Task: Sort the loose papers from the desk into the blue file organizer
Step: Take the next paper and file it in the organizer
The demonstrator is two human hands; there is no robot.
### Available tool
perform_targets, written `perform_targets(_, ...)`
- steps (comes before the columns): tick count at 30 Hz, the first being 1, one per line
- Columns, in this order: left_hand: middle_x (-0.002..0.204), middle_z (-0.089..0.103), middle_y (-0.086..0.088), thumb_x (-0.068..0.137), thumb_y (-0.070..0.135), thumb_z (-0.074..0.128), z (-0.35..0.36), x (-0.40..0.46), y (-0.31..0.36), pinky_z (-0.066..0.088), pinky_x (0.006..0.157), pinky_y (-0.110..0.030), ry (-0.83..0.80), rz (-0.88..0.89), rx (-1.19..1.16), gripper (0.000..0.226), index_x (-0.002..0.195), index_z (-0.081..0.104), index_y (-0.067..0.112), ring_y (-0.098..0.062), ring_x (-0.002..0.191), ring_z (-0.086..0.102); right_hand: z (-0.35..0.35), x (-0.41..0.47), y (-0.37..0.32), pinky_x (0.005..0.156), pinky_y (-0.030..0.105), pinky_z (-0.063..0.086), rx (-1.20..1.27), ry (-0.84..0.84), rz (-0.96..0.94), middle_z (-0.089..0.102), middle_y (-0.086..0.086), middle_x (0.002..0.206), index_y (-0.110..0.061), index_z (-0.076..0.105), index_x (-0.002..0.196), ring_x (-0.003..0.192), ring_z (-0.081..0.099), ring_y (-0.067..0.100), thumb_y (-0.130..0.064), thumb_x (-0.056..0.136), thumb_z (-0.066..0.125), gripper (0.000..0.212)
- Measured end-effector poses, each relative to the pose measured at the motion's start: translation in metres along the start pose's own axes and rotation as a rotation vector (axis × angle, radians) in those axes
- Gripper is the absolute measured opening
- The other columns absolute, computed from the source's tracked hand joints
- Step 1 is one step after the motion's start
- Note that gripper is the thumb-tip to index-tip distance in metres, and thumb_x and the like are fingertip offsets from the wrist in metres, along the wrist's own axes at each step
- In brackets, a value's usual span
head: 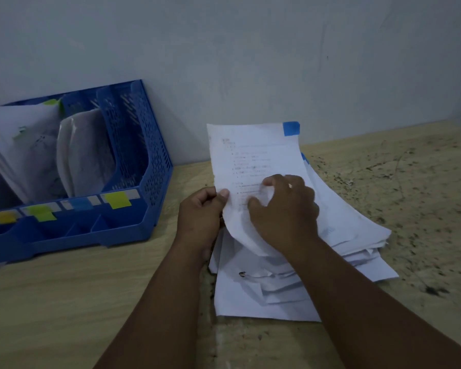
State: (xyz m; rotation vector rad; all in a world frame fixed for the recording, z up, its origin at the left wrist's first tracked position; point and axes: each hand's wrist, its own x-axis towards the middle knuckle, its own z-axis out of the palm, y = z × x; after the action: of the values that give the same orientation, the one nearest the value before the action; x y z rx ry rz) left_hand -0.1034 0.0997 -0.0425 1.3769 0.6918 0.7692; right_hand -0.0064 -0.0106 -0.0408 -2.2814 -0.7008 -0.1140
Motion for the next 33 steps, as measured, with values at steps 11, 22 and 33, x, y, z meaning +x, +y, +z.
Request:
perform_targets(11, 0.104, 0.078, -0.004, 0.091, 0.018, 0.073, -0.007, -0.002, 0.011, 0.061, 0.084, -0.045, -0.018, -0.077, -0.128, 0.021, 0.113, 0.073, 0.016, -0.026, 0.096, 0.075, -0.011, 0.021, 0.018, 0.101, 0.026, 0.038, 0.288, 0.044, 0.062, 0.048, 0.003, 0.137, -0.028, 0.055, 0.133, 0.126, 0.049, 0.021, -0.027, 0.097, 0.062, 0.037)
perform_targets(22, 0.100, 0.077, 0.006, 0.091, 0.014, 0.075, -0.020, -0.012, 0.021, 0.060, 0.069, -0.026, 0.060, 0.050, 0.074, 0.018, 0.099, 0.071, 0.030, -0.010, 0.084, 0.074, 0.005, 0.008, 0.000, 0.097, 0.018, 0.037, 0.390, 0.136, -0.177, 0.051, -0.014, 0.117, -0.029, 0.061, 0.124, 0.118, 0.051, 0.009, -0.018, 0.089, 0.070, 0.038)
perform_targets(33, 0.094, 0.065, 0.012, 0.096, 0.020, 0.069, -0.077, 0.004, 0.082, 0.052, 0.078, -0.025, 0.528, 0.346, 0.128, 0.017, 0.112, 0.065, 0.016, -0.013, 0.089, 0.065, 0.012, 0.012, -0.080, 0.113, 0.040, 0.033, 0.178, -0.234, -0.387, 0.038, -0.008, 0.150, -0.040, 0.045, 0.139, 0.139, 0.033, 0.019, -0.044, 0.084, 0.068, 0.059)
